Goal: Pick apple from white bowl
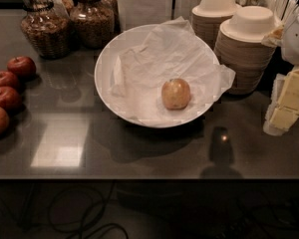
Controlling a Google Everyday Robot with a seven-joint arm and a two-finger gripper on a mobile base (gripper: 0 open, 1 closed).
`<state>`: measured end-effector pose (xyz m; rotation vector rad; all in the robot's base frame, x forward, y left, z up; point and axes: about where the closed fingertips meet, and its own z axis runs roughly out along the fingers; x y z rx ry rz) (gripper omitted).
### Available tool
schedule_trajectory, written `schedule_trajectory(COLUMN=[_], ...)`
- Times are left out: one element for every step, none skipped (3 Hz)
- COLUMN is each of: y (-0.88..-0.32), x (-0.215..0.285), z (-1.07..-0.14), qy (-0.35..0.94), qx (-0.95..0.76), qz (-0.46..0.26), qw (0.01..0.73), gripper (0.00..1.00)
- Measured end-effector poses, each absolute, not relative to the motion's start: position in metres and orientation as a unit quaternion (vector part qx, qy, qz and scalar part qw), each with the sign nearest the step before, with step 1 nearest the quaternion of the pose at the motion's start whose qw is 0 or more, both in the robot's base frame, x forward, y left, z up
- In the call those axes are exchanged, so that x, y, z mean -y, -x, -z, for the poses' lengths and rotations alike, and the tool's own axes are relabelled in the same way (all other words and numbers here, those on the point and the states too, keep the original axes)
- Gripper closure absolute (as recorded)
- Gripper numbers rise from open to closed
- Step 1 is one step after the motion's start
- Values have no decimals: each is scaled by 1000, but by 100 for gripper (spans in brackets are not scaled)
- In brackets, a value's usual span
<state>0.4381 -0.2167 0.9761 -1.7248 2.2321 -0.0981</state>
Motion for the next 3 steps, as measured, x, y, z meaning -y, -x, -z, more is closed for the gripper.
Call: schedule_trajectory(y=[-438,-444,-458], x=[217,210,204], z=[-976,-968,-950], qy=[603,608,603], qx=[-781,-776,-776], qz=[34,31,27], qw=[159,167,182], gripper=[0,0,0])
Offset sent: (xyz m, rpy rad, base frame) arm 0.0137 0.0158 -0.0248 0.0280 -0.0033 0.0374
